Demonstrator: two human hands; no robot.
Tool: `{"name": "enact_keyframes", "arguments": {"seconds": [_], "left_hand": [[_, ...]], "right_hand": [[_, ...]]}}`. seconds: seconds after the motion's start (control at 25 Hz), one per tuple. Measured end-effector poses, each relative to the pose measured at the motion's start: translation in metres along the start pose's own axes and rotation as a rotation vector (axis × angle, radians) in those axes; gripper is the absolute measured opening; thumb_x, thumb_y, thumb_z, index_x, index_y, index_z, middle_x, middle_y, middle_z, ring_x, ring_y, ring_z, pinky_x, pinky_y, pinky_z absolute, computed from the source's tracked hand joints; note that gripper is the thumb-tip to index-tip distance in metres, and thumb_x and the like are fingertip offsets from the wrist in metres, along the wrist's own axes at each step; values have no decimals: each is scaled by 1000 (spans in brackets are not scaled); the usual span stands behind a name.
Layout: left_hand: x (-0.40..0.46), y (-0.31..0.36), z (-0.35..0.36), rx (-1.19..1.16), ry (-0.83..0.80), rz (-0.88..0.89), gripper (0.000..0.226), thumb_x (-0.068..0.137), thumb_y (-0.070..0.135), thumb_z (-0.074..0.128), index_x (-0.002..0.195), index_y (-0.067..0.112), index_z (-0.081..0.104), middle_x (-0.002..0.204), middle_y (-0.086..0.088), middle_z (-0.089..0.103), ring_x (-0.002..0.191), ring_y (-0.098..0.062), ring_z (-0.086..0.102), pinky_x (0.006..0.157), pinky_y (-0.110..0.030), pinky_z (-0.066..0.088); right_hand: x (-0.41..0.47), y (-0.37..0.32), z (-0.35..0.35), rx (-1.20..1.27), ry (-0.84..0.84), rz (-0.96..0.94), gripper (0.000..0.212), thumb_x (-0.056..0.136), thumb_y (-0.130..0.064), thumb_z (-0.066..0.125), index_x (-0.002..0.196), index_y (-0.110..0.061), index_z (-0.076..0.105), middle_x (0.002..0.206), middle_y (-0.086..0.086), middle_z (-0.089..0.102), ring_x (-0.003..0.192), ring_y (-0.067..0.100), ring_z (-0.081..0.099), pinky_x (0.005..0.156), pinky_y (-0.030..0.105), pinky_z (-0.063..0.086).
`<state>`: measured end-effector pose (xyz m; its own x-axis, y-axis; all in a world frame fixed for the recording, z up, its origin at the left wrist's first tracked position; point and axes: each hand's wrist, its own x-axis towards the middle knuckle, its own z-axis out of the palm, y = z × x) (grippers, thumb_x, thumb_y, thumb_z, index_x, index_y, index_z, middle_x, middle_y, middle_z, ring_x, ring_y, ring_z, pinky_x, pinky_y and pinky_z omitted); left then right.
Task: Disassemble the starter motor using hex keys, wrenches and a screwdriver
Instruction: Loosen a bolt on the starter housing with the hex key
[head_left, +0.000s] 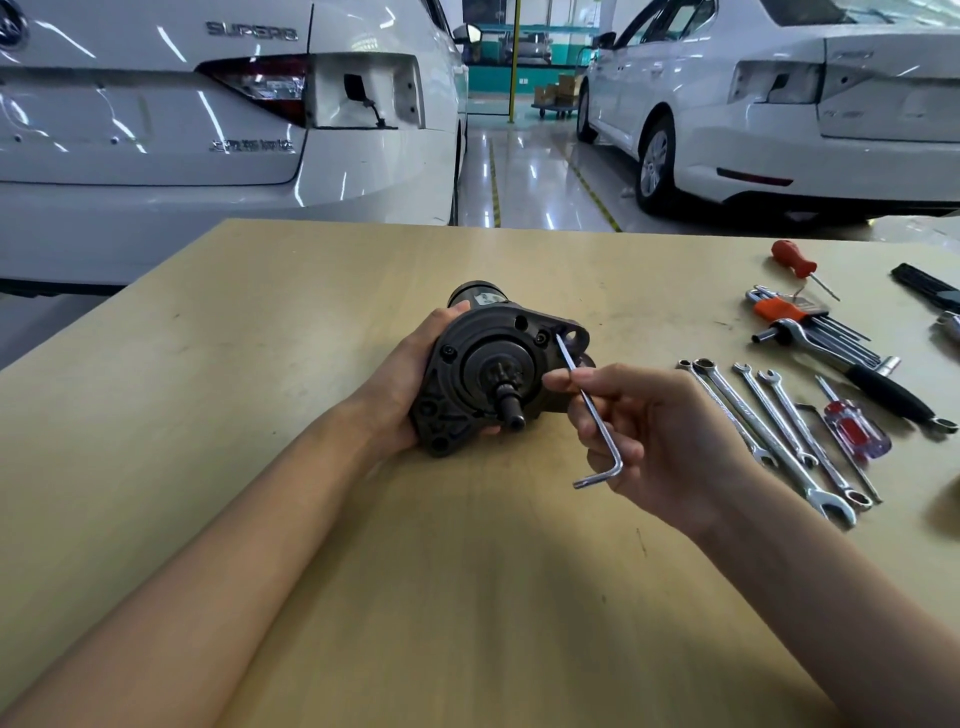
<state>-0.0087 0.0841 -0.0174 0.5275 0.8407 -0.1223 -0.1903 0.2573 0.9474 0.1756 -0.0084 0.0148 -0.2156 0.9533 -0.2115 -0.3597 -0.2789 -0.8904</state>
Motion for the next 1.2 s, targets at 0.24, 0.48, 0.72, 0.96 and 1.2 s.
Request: {"name": "enact_keyframes", "arguments": {"seconds": [0.24, 0.48, 0.72, 0.96, 1.2], "left_hand": [[-1, 2, 4, -8, -4, -3, 52, 93, 54, 36, 84, 24, 78, 82, -4, 74, 66, -18, 69, 55, -35, 58], [-3, 3, 4, 1, 0, 1, 52, 91, 54, 39, 84, 22, 78, 81, -6, 73, 65, -19, 69, 55, -35, 58], [-3, 3, 6, -11, -38, 13, 54, 94, 51, 35, 82, 22, 78, 76, -4, 73, 60, -18, 67, 54, -35, 55], [-3, 3, 6, -9, -69, 25, 51, 90, 52, 37, 86, 21, 78, 83, -6, 73, 64, -20, 66, 54, -33, 54], [-3, 3, 6, -1, -43, 28, 51, 93, 52, 37, 89, 21, 77, 85, -8, 72, 67, -22, 67, 55, -34, 55]], "right_hand": [[-2, -2, -1, -6, -50, 47, 20, 59, -17, 65, 72, -5, 75, 49, 4, 46, 26, 5, 32, 29, 13, 28], [1, 0, -1, 21, -99, 55, 21, 64, -18, 64, 76, -8, 77, 52, 2, 52, 29, 4, 36, 29, 15, 31], [3, -1, -2, 65, -199, 119, 22, 69, -22, 64, 82, -9, 77, 55, 1, 53, 34, 4, 39, 32, 16, 35], [3, -3, 1, 160, -178, 137, 15, 72, -19, 62, 67, -9, 71, 53, 0, 52, 31, 3, 41, 29, 14, 35], [3, -3, 5, 216, -124, 149, 18, 57, -22, 75, 61, -6, 67, 48, 1, 53, 25, 3, 40, 23, 12, 28]]}}
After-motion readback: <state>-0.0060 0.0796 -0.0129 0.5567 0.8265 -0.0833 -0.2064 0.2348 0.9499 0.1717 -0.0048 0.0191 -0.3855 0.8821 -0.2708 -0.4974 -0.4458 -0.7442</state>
